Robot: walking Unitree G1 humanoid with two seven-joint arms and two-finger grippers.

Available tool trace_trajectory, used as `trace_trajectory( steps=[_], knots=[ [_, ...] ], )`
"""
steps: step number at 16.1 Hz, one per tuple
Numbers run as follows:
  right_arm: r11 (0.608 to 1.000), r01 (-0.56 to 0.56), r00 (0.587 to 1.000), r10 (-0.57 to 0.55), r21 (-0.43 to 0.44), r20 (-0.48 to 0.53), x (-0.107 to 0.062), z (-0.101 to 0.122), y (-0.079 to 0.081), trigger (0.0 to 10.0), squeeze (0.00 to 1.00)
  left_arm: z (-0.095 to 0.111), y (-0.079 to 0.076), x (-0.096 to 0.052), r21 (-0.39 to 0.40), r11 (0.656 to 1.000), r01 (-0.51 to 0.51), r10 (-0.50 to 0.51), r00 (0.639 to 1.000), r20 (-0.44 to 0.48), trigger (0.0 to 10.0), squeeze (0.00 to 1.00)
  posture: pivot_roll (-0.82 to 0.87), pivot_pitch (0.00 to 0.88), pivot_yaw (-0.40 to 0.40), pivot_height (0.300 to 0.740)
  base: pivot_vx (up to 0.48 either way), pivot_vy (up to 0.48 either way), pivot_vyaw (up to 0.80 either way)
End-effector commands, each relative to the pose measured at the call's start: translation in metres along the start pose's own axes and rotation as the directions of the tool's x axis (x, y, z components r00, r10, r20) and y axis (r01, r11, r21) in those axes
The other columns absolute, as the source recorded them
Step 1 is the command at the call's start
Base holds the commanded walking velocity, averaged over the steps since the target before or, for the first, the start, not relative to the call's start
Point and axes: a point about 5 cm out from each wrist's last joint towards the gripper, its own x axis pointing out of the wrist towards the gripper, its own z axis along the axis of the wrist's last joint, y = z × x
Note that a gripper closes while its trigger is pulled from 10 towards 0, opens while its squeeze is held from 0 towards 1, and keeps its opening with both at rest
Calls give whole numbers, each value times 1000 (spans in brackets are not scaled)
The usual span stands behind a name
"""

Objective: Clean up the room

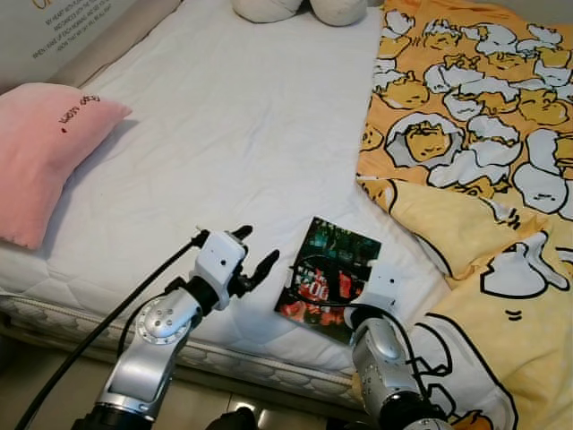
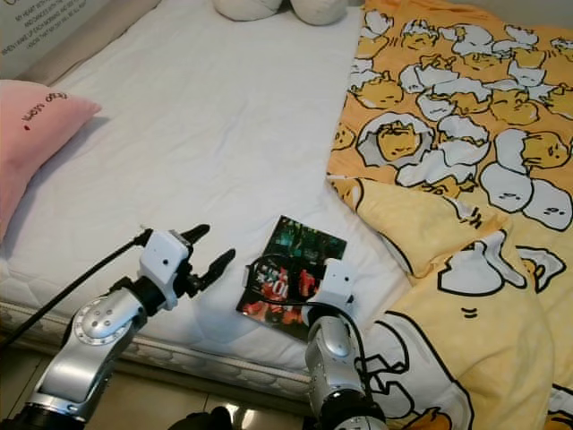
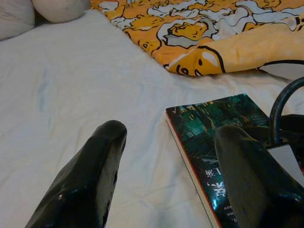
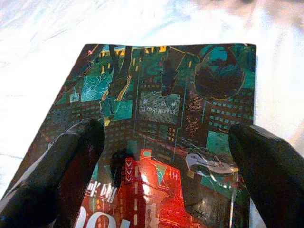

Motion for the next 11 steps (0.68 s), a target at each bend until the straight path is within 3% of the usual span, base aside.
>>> trace_trajectory(
  steps=[1,2,4,5,8,9,11],
  knots=[
    [996,-3,998,9,86,-69,-3,-11,2,10000,0,-1,-1,-6,13,1000,11,-11,1000,4,10000,0,269,191,-10,740,0,0,0],
    [995,0,997,8,101,-76,-3,-11,1,10000,0,-1,-1,-6,16,1000,10,-10,1000,3,10000,0,272,185,-12,740,0,0,0],
    [986,-31,999,38,-164,38,-1,6,0,10000,0,1,1,-4,26,1000,0,0,1000,13,10000,0,274,178,-16,740,0,0,0],
    [950,-4,998,24,-311,61,-2,8,-2,10000,0,1,1,-4,24,1000,-6,6,1000,14,10000,0,270,176,-18,740,0,0,0],
    [969,27,1000,-26,-244,11,-3,1,-14,10000,0,-2,-4,-2,12,1000,-1,1,1000,14,10000,0,266,174,-24,740,0,0,0],
    [987,45,999,-49,-154,-22,-4,-4,-16,10000,0,-2,-5,-2,11,1000,5,-5,1000,15,10000,0,267,176,-24,740,0,0,0],
    [996,54,996,-58,-65,-66,-5,-10,-15,10000,0,-1,-7,-3,15,1000,23,-23,1000,20,10000,0,269,179,-23,740,0,0,0]
  ],
)
